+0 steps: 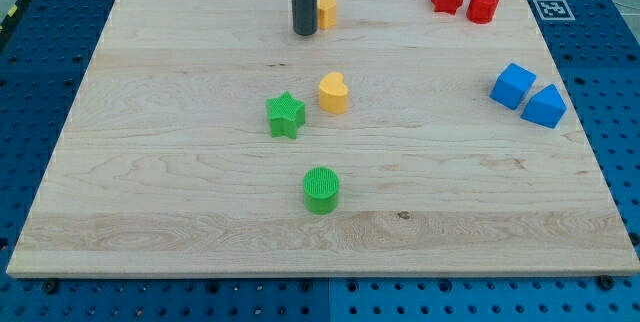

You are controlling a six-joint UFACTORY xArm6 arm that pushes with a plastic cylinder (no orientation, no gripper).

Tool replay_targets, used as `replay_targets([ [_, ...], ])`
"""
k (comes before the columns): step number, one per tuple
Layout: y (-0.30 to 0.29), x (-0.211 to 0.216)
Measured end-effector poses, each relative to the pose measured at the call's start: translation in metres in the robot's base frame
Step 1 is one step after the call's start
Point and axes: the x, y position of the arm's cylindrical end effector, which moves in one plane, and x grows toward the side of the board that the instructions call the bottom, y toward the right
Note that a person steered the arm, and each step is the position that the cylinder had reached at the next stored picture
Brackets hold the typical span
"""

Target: Move the yellow heart close to the yellow hexagon

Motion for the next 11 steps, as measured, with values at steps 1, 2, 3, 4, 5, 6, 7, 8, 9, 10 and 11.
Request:
replay_targets([
  [1, 0.004, -0.011],
  [2, 0.008, -0.011],
  [3, 0.009, 0.009],
  [4, 0.016, 0.023],
  [5, 0.016, 0.023],
  [6, 0.016, 0.03],
  [7, 0.017, 0.032],
  [8, 0.026, 0.044],
  [9, 0.045, 0.045],
  [10, 0.059, 0.067],
  [11, 0.08, 0.09],
])
